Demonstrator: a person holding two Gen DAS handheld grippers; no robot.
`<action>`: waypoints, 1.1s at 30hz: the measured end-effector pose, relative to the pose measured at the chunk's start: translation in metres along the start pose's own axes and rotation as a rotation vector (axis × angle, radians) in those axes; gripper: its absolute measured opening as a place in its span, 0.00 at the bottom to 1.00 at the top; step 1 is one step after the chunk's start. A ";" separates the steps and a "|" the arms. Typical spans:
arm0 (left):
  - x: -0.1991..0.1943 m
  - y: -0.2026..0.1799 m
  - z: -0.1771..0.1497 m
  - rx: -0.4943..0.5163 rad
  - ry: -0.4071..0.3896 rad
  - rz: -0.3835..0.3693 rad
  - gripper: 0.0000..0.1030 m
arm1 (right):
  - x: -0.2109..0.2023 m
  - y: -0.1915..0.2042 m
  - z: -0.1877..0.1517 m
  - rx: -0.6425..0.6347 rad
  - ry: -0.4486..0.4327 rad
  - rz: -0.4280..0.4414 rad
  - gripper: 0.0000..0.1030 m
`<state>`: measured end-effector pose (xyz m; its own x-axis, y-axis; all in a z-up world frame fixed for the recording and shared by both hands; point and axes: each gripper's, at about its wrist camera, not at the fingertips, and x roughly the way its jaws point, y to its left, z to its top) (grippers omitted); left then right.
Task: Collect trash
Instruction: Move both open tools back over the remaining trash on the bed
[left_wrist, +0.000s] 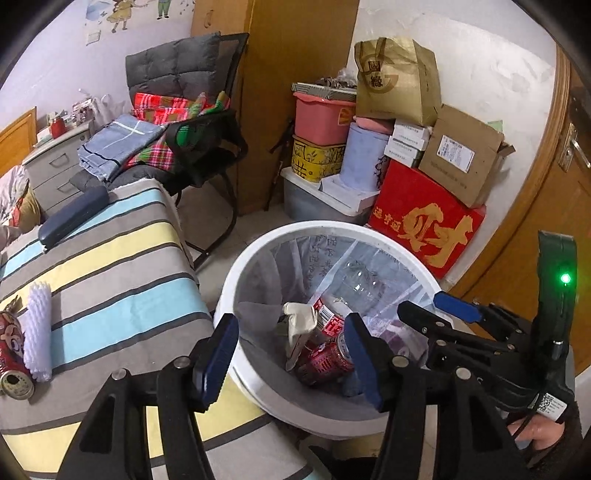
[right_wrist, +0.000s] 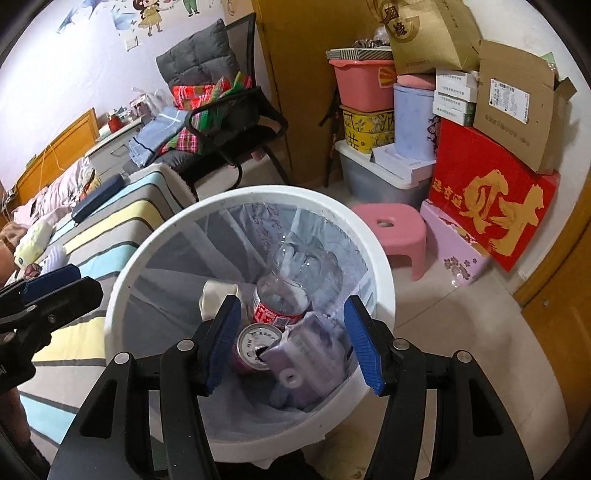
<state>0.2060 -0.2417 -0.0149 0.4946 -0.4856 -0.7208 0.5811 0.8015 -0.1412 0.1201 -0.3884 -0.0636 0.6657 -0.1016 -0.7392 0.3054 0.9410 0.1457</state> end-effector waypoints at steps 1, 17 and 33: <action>-0.003 0.000 0.000 0.001 -0.008 0.005 0.58 | -0.002 0.001 0.000 0.000 -0.007 -0.001 0.58; -0.054 0.022 -0.013 -0.043 -0.063 0.035 0.58 | -0.026 0.020 0.002 0.009 -0.081 0.018 0.59; -0.106 0.064 -0.033 -0.111 -0.134 0.117 0.58 | -0.040 0.064 -0.002 -0.038 -0.117 0.078 0.59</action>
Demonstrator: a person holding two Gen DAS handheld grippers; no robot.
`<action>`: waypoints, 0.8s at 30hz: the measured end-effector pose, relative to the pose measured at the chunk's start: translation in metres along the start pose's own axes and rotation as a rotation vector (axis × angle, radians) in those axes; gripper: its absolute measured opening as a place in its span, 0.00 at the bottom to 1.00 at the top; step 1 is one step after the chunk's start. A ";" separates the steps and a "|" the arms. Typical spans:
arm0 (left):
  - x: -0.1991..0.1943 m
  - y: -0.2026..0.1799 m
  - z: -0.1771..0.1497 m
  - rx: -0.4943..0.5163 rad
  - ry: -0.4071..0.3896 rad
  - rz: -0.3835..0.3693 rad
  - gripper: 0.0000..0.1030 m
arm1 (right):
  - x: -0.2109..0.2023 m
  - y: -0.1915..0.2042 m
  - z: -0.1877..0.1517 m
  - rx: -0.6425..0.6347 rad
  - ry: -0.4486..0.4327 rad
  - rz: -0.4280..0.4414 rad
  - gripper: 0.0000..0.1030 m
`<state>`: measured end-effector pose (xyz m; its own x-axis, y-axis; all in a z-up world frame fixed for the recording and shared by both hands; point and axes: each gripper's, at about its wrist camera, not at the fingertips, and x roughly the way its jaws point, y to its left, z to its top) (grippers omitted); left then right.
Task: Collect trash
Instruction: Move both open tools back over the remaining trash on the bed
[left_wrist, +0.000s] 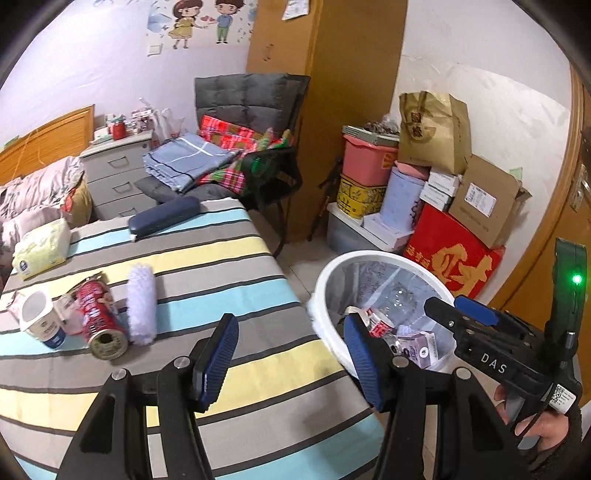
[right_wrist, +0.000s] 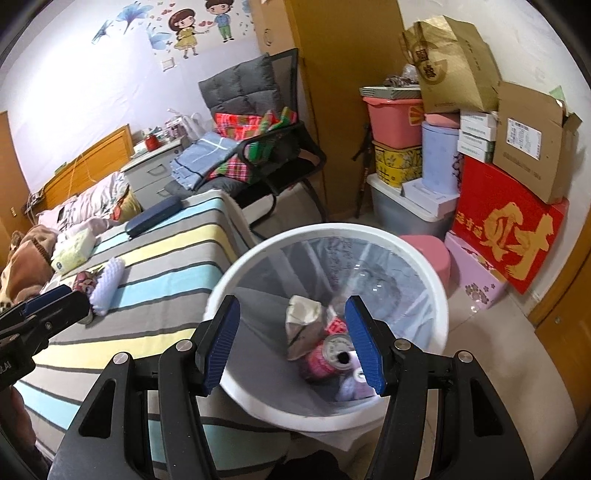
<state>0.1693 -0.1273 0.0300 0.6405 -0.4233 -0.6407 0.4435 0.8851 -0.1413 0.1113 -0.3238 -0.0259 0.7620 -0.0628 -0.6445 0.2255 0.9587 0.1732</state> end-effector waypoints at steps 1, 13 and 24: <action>-0.002 0.004 -0.001 -0.005 -0.001 0.006 0.58 | 0.000 0.003 0.000 -0.005 -0.001 0.004 0.59; -0.031 0.059 -0.011 -0.077 -0.043 0.086 0.58 | 0.003 0.048 -0.001 -0.063 -0.004 0.071 0.59; -0.057 0.133 -0.028 -0.171 -0.071 0.190 0.58 | 0.018 0.098 -0.002 -0.128 0.019 0.144 0.59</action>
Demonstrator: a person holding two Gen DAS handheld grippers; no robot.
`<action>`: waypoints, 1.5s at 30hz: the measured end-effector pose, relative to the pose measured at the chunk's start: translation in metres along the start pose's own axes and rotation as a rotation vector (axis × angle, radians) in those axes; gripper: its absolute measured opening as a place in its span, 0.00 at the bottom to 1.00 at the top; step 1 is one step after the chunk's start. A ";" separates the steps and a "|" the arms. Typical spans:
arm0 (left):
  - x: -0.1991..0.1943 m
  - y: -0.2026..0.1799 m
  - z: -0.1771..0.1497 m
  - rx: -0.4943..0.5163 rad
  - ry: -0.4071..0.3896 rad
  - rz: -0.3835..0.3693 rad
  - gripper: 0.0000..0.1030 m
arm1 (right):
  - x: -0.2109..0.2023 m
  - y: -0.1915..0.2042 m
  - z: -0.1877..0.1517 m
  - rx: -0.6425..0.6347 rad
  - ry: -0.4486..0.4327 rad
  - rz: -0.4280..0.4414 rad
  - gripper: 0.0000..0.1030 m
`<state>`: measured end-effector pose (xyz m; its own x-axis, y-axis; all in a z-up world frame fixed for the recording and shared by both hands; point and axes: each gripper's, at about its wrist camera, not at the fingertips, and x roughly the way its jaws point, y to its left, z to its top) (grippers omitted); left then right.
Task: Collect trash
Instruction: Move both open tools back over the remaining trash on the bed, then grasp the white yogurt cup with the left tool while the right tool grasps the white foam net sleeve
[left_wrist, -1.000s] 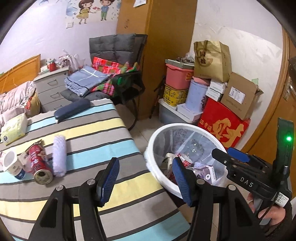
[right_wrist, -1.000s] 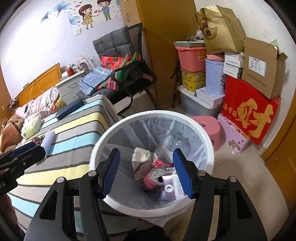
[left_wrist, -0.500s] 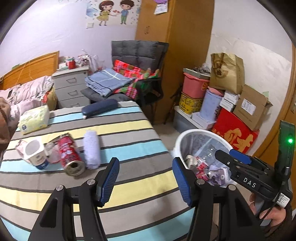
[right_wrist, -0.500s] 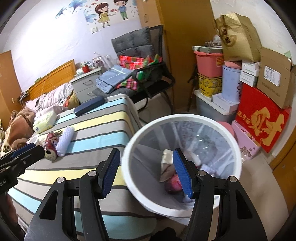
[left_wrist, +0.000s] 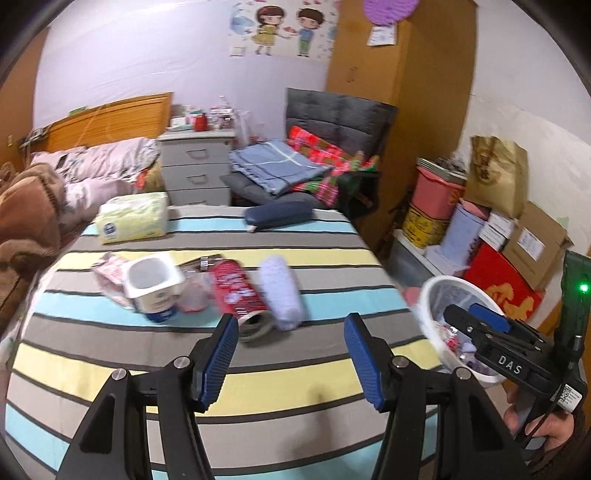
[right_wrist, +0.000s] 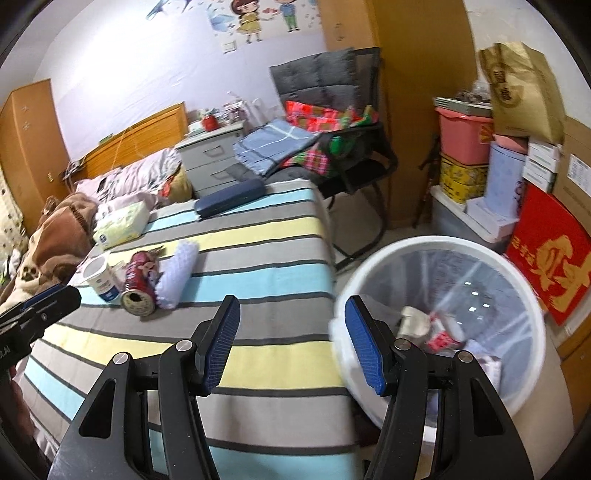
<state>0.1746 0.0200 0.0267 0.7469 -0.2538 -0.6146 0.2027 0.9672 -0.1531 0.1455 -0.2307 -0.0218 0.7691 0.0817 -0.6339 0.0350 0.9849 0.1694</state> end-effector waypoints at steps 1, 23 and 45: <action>-0.001 0.008 0.000 -0.010 -0.001 0.016 0.58 | 0.002 0.004 0.000 -0.006 0.002 0.006 0.59; 0.034 0.136 0.008 -0.125 0.023 0.124 0.62 | 0.080 0.082 0.017 -0.113 0.127 0.141 0.59; 0.116 0.147 0.021 -0.104 0.092 0.123 0.63 | 0.132 0.099 0.026 -0.132 0.231 0.196 0.57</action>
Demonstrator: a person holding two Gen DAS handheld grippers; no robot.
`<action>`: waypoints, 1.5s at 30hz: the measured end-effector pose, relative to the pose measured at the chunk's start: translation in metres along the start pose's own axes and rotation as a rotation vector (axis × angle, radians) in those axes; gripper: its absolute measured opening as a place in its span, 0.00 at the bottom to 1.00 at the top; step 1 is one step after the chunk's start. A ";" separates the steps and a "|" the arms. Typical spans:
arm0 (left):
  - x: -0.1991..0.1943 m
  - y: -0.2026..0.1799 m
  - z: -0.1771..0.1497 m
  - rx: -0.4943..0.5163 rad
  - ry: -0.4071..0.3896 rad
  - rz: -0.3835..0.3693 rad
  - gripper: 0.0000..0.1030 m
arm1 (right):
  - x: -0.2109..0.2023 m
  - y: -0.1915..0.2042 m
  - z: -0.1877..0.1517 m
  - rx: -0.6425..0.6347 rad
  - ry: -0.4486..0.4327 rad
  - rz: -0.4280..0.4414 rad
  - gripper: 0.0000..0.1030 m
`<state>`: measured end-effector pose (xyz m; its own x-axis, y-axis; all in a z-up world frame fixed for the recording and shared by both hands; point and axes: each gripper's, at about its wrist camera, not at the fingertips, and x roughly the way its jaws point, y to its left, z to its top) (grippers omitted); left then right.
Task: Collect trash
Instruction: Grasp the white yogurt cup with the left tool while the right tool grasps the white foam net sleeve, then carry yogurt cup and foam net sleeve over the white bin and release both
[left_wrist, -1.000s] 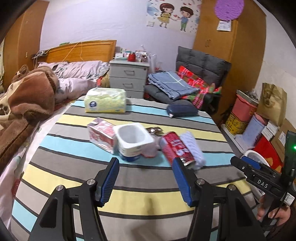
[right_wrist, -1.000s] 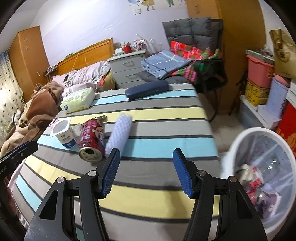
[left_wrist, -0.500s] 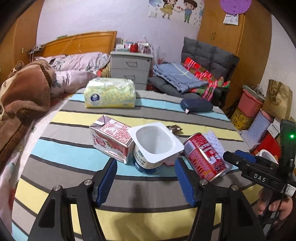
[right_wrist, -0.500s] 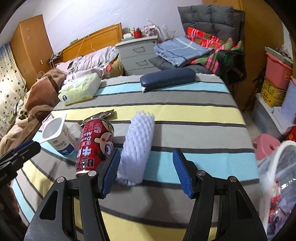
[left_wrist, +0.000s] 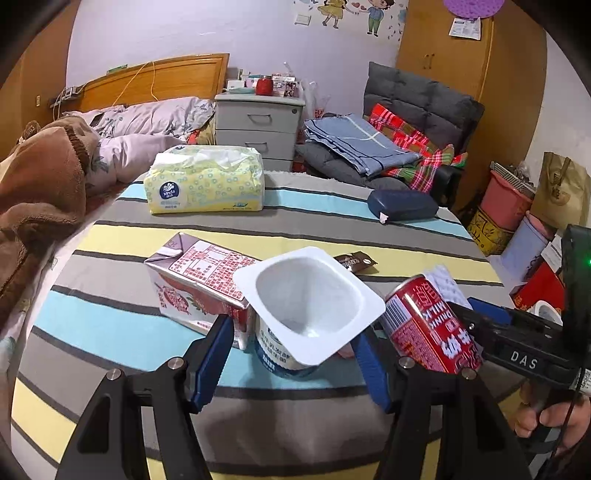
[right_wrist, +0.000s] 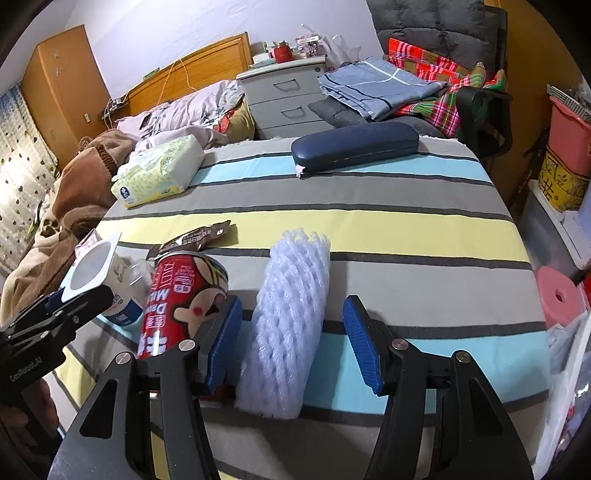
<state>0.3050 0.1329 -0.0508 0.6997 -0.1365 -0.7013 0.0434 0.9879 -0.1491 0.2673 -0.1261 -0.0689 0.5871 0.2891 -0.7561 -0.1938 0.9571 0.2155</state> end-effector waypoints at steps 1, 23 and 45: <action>0.002 -0.001 0.001 0.005 -0.003 0.005 0.63 | 0.002 0.000 0.000 -0.002 0.003 -0.002 0.57; 0.019 -0.003 0.006 0.028 -0.012 0.019 0.49 | 0.005 -0.009 0.002 0.031 0.000 0.047 0.30; -0.036 -0.028 -0.016 0.068 -0.054 0.038 0.49 | -0.029 -0.011 -0.008 0.045 -0.077 0.034 0.24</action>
<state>0.2671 0.1088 -0.0328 0.7391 -0.0964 -0.6666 0.0632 0.9953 -0.0739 0.2463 -0.1452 -0.0541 0.6401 0.3205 -0.6982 -0.1803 0.9461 0.2690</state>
